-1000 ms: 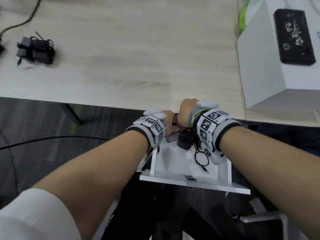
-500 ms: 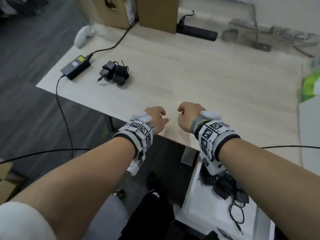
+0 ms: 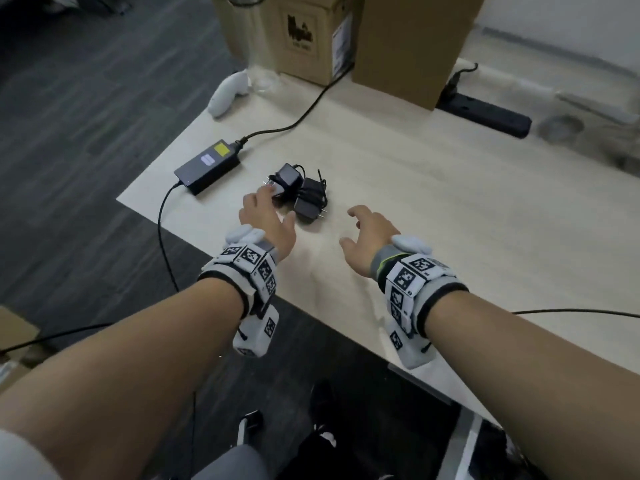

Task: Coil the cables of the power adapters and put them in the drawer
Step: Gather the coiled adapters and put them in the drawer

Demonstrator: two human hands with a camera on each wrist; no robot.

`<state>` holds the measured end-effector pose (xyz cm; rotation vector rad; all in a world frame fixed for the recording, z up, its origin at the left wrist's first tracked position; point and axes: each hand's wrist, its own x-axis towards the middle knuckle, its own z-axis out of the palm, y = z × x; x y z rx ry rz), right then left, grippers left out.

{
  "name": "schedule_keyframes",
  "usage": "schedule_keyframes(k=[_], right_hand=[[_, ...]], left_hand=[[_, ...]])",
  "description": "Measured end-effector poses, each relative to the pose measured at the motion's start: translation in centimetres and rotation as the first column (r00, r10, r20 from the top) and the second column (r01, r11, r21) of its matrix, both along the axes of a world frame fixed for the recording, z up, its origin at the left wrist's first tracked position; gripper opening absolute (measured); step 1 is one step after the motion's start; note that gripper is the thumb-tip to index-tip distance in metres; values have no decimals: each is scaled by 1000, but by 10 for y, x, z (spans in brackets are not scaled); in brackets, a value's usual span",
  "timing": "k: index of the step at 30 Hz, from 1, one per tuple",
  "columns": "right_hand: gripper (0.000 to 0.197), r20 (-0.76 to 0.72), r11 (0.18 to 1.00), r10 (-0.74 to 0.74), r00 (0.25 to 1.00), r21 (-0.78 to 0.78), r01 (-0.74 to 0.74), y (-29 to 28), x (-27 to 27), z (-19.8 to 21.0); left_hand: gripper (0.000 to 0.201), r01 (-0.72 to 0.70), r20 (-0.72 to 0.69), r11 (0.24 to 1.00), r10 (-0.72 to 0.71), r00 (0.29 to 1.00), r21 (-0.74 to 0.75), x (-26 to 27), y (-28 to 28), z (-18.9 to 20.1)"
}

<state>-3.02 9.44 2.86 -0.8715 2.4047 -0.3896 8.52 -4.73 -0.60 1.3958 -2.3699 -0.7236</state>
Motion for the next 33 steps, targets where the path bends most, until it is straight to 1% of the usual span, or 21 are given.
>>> schedule_keyframes(k=[2, 4, 5, 7, 10, 12, 15, 18, 21, 23, 25, 28, 33], right_hand=[[64, 45, 998, -60, 997, -26, 61, -23, -3, -5], [74, 94, 990, -121, 988, -60, 127, -43, -6, -7], [78, 115, 985, -143, 983, -78, 153, -52, -7, -8], [86, 154, 978, -171, 973, -96, 187, -68, -9, -8], [90, 223, 971, -211, 952, -60, 230, -90, -12, -13], [92, 250, 970, -230, 941, -17, 242, -102, -13, -18], [89, 248, 963, -255, 935, -19, 267, -115, -14, -28], [86, 241, 954, -274, 931, -57, 295, -120, -16, -33], [85, 224, 958, -265, 938, -47, 282, -121, -13, -36], [84, 216, 962, -264, 940, -18, 274, -120, -11, -34], [83, 199, 961, -268, 943, -12, 275, -116, -8, -32], [79, 183, 954, -286, 941, -41, 298, -103, -5, -31], [79, 171, 937, -317, 933, -94, 336, -66, -7, -19]], left_hand=[[65, -12, 13, 1000, 12, 1000, 23, -9, -25, -4], [78, -4, 61, 999, 1, 998, 42, -19, -46, -9], [83, 11, 99, 998, -16, 995, 56, -24, -56, -10], [88, 73, 232, 990, -99, 968, 120, -29, -69, -5], [89, 182, 415, 968, -238, 878, 171, -35, -88, 2], [90, 245, 487, 949, -311, 816, 196, -41, -93, 4], [88, 331, 517, 925, -380, 767, 187, -50, -98, -2], [79, 386, 535, 901, -429, 728, 197, -55, -99, -6], [73, 390, 494, 908, -411, 766, 150, -54, -97, -6], [66, 407, 524, 904, -411, 746, 129, -50, -96, -6], [64, 374, 501, 919, -384, 776, 125, -45, -93, -1], [67, 349, 457, 922, -387, 801, 168, -41, -80, 7], [76, 353, 334, 924, -382, 861, 148, -35, -43, 21]])
